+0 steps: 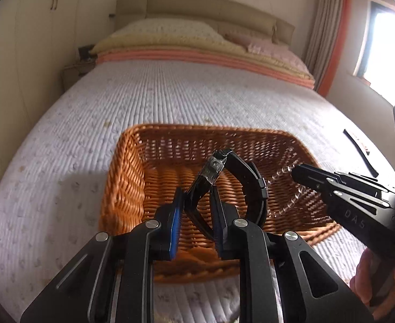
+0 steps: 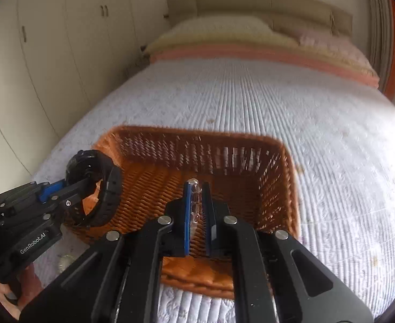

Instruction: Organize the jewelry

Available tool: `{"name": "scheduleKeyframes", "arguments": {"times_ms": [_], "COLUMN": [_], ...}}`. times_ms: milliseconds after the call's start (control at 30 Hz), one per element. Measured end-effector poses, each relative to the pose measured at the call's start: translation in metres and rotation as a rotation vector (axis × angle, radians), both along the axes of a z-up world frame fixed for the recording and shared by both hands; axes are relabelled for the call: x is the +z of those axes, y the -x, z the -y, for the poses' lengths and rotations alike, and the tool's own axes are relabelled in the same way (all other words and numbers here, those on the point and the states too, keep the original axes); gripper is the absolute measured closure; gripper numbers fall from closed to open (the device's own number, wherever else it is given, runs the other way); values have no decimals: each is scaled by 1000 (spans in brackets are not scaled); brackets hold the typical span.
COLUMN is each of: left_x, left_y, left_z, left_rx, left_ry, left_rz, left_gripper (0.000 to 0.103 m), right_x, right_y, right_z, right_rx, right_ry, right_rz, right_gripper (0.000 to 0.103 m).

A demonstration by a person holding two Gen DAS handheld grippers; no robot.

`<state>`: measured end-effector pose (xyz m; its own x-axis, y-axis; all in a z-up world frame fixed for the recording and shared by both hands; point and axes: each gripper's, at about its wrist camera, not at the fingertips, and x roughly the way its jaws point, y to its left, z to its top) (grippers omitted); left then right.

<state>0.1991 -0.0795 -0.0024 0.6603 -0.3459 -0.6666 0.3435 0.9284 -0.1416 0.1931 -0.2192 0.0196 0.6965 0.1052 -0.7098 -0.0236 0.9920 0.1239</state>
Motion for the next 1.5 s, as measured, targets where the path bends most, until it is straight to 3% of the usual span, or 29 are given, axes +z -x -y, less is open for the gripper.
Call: {"name": "scheduleKeyframes", "arguments": {"times_ms": [267, 400, 467, 500, 733, 800, 833, 1000, 1133, 1267, 1367, 1500], "left_x": [-25, -19, -7, 0, 44, 54, 60, 67, 54, 23, -6, -36], "left_y": [-15, -11, -5, 0, 58, 82, 99, 157, 192, 214, 217, 215], "left_z": [15, 8, 4, 0, -27, -40, -46, -68, -78, -78, -76, -68], "left_rx": [-9, -13, -19, -22, -42, -46, -46, -50, -56, -53, -45, -35], "left_ry": [-52, -9, 16, 31, 96, 114, 122, 148, 163, 139, 125, 76], "left_rz": [-56, -39, -15, 0, 91, 123, 142, 181, 164, 102, 30, -29], "left_gripper": [84, 75, 65, 63, 55, 55, 55, 55, 55, 55, 55, 55], "right_x": [-22, -14, -10, -6, 25, 34, 38, 49, 40, 13, -15, -39], "right_y": [-8, 1, 8, 11, 71, 94, 106, 161, 203, 237, 246, 249], "right_z": [4, 8, 8, 8, 12, 14, 14, 2, -13, -16, -18, -16], "right_rx": [-52, -51, -52, -51, -24, -14, -10, 6, 18, 34, 46, 66], "right_ry": [-11, -35, -32, -35, -101, -118, -123, -61, 0, -15, -38, -69], "right_rz": [-46, -16, 3, 11, 90, 119, 137, 199, 219, 187, 121, 63], "right_gripper": [96, 94, 86, 81, 76, 58, 55, 54, 54, 54, 55, 63]}}
